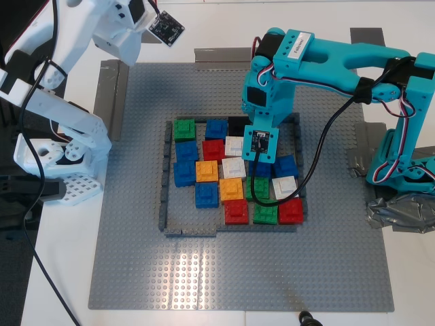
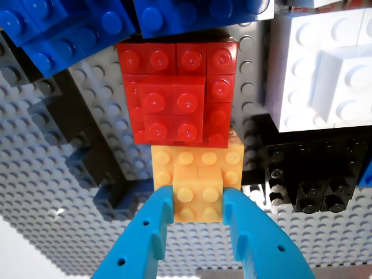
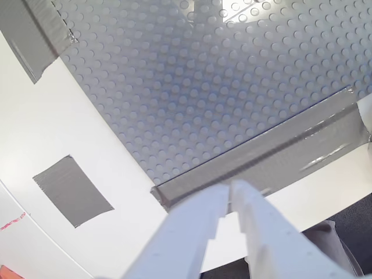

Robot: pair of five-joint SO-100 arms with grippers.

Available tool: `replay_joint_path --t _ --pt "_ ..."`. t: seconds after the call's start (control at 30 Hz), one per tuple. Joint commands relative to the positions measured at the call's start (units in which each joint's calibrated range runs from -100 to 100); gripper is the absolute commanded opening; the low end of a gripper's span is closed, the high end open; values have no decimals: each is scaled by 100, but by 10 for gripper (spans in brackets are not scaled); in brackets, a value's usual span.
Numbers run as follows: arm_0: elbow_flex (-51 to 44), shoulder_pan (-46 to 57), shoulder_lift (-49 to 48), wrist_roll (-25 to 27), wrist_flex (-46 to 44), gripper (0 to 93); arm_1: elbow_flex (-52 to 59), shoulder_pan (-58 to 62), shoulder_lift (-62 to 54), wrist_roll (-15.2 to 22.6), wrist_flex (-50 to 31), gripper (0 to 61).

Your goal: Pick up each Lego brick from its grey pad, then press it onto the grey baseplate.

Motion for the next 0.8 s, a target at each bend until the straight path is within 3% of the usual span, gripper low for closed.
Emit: replay_joint_path --t 0.0,0.77 --pt "-29 -120 -95 -10 -33 0 -463 -40 -262 44 69 1" --pt "-57 -134 -86 -88 -220 0 -761 76 -176 205 386 1"
